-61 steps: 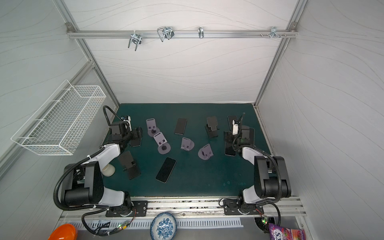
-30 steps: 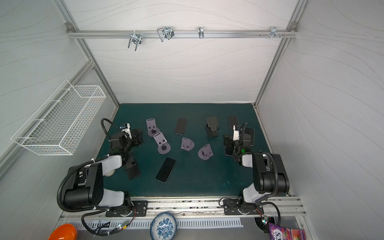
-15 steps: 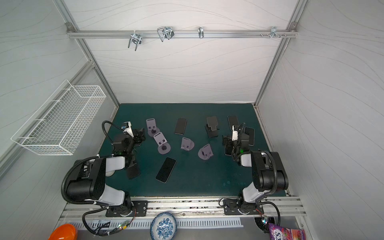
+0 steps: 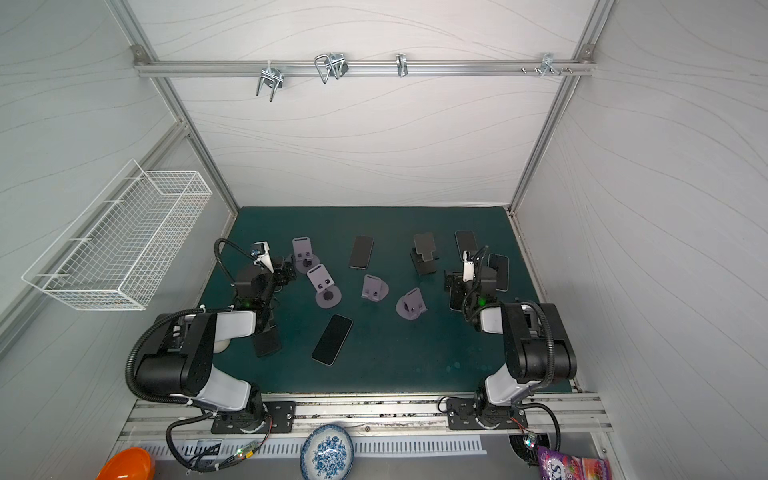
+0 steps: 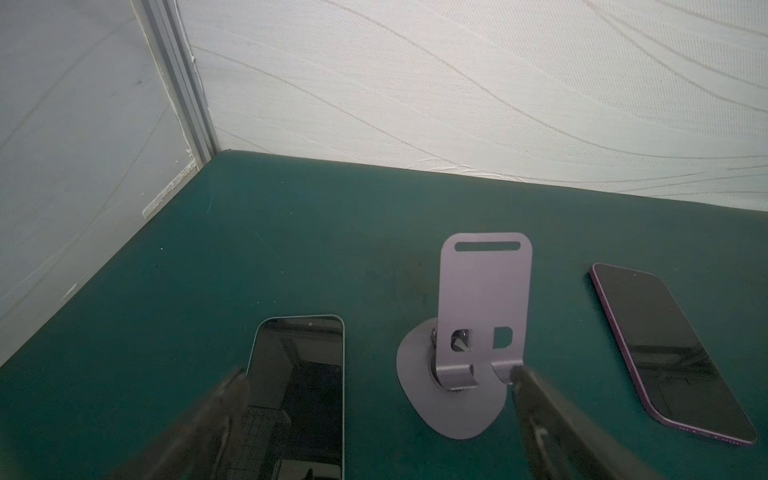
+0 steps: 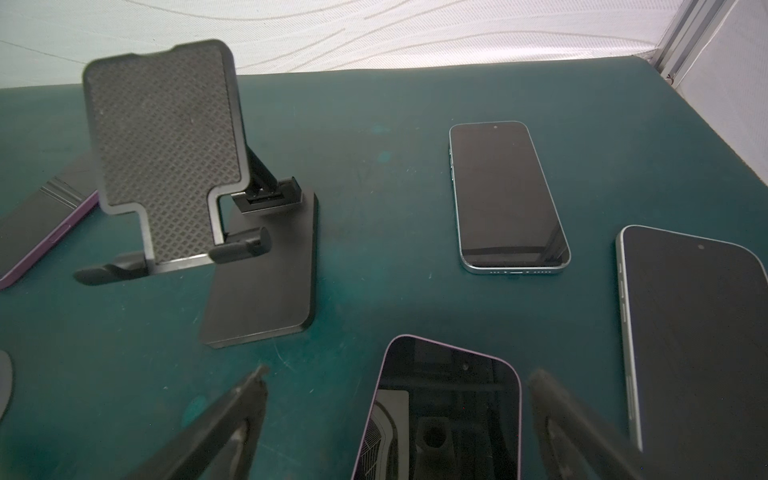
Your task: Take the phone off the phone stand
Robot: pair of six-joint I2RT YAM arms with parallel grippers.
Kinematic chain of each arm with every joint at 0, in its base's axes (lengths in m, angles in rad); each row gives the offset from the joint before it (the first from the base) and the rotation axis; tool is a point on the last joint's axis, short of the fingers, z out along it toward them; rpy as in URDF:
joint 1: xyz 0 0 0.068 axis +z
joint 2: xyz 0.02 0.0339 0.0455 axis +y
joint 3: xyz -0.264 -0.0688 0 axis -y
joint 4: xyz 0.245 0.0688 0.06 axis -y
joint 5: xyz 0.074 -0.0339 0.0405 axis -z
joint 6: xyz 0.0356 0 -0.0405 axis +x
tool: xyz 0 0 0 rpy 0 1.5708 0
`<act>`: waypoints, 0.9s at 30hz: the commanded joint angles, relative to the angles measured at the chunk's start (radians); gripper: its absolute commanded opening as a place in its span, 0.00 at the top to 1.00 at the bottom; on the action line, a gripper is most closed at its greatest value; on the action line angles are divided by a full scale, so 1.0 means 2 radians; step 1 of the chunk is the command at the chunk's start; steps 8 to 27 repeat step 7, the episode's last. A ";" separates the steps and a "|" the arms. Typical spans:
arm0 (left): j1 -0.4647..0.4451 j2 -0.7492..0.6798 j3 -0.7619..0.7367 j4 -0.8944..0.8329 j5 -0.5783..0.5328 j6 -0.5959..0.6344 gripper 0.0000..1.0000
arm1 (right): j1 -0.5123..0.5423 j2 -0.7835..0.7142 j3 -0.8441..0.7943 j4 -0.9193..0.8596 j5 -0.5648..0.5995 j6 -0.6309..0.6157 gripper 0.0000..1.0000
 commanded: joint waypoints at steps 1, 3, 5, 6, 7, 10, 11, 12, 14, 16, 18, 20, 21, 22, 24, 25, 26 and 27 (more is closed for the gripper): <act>0.000 0.017 -0.008 -0.034 -0.011 0.008 0.01 | 0.003 0.005 0.008 0.002 0.004 -0.009 0.01; 0.000 0.018 -0.008 -0.030 -0.011 0.008 0.01 | 0.003 0.005 0.008 0.002 0.004 -0.009 0.01; 0.000 0.019 -0.008 -0.029 -0.011 0.008 0.01 | 0.003 0.005 0.008 0.003 0.004 -0.009 0.01; 0.000 0.020 -0.007 -0.030 -0.011 0.008 0.01 | 0.003 0.005 0.008 0.003 0.004 -0.009 0.01; 0.000 0.021 -0.006 -0.032 -0.011 0.008 0.01 | 0.003 0.005 0.008 0.002 0.004 -0.009 0.01; 0.000 0.021 -0.006 -0.032 -0.011 0.008 0.01 | 0.003 0.005 0.008 0.002 0.004 -0.009 0.01; 0.000 0.021 -0.006 -0.032 -0.011 0.008 0.01 | 0.003 0.005 0.008 0.002 0.004 -0.009 0.01; 0.000 0.021 -0.006 -0.032 -0.011 0.008 0.01 | 0.003 0.005 0.008 0.002 0.004 -0.009 0.01; 0.000 0.021 -0.006 -0.032 -0.011 0.008 0.01 | 0.003 0.005 0.008 0.002 0.004 -0.009 0.01; 0.000 0.021 -0.006 -0.032 -0.011 0.008 0.01 | 0.003 0.005 0.008 0.002 0.004 -0.009 0.01; 0.000 0.021 -0.006 -0.032 -0.011 0.008 0.01 | 0.003 0.005 0.008 0.002 0.004 -0.009 0.01; 0.000 0.021 -0.006 -0.032 -0.011 0.008 0.01 | 0.003 0.005 0.008 0.002 0.004 -0.009 0.01; 0.000 0.021 -0.006 -0.032 -0.011 0.008 0.01 | 0.003 0.005 0.008 0.002 0.004 -0.009 0.01; 0.000 0.021 -0.006 -0.032 -0.011 0.008 0.01 | 0.003 0.005 0.008 0.002 0.004 -0.009 0.01; 0.000 0.021 -0.006 -0.032 -0.011 0.008 0.01 | 0.003 0.005 0.008 0.002 0.004 -0.009 0.01; 0.000 0.021 -0.006 -0.032 -0.011 0.008 0.01 | 0.003 0.005 0.008 0.002 0.004 -0.009 0.01; 0.000 0.021 -0.006 -0.032 -0.011 0.008 0.01 | 0.003 0.005 0.008 0.002 0.004 -0.009 0.01; 0.000 0.021 -0.006 -0.032 -0.011 0.008 0.01 | 0.003 0.005 0.008 0.002 0.004 -0.009 0.01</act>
